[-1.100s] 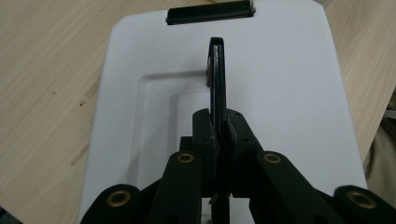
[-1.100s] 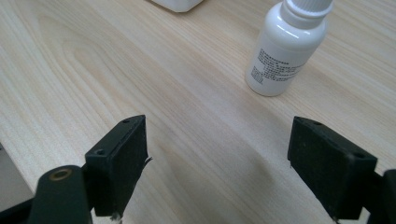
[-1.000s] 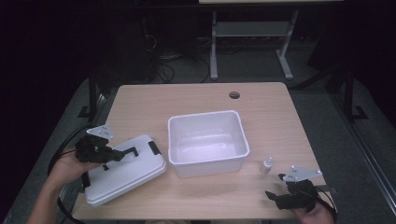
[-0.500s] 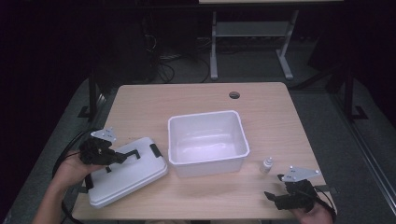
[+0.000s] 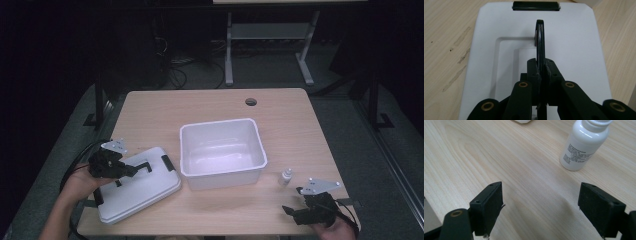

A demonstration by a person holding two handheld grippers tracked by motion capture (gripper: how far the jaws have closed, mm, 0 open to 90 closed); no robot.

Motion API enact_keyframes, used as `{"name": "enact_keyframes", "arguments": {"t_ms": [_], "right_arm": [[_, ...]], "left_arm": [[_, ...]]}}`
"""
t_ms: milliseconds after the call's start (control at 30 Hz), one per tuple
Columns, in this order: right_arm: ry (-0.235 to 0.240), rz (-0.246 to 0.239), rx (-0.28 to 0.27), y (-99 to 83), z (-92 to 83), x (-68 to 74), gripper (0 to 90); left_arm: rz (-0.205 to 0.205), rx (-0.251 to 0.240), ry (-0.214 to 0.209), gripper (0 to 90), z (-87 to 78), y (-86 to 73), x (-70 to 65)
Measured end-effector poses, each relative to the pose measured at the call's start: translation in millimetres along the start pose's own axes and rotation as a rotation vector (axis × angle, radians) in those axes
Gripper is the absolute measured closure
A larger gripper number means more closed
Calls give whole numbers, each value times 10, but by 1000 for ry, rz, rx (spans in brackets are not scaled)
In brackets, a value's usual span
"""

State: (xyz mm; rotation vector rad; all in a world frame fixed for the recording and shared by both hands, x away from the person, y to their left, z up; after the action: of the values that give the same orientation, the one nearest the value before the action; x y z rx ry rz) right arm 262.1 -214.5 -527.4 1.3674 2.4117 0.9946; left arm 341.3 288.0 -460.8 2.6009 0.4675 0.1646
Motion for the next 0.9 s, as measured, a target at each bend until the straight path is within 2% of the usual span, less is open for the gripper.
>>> {"name": "enact_keyframes", "arguments": {"t_ms": [533, 600, 900], "right_arm": [[1, -14, 12, 3, 48, 21, 194], [0, -14, 13, 6, 52, 22, 194], [-10, -22, 26, 5, 62, 27, 194]], "left_arm": [[-5, 3, 16, 840, 109, -96, -28], [-12, -16, 20, 839, 114, -103, -35], [-10, -23, 21, 829, 119, -95, -69]]}}
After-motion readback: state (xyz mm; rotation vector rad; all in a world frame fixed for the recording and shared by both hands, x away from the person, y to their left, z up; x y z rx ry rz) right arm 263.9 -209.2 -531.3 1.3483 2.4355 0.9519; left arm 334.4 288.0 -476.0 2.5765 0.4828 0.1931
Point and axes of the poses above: each handheld gripper's, and its own axes: z roughly forward along the jaws, y roughly out of its top, x roughly to its left, the point moved 9 cm from there along z, roughly forward along the jaws, and after that the axes turned 12 degrees about z, right-handed, at the moved point
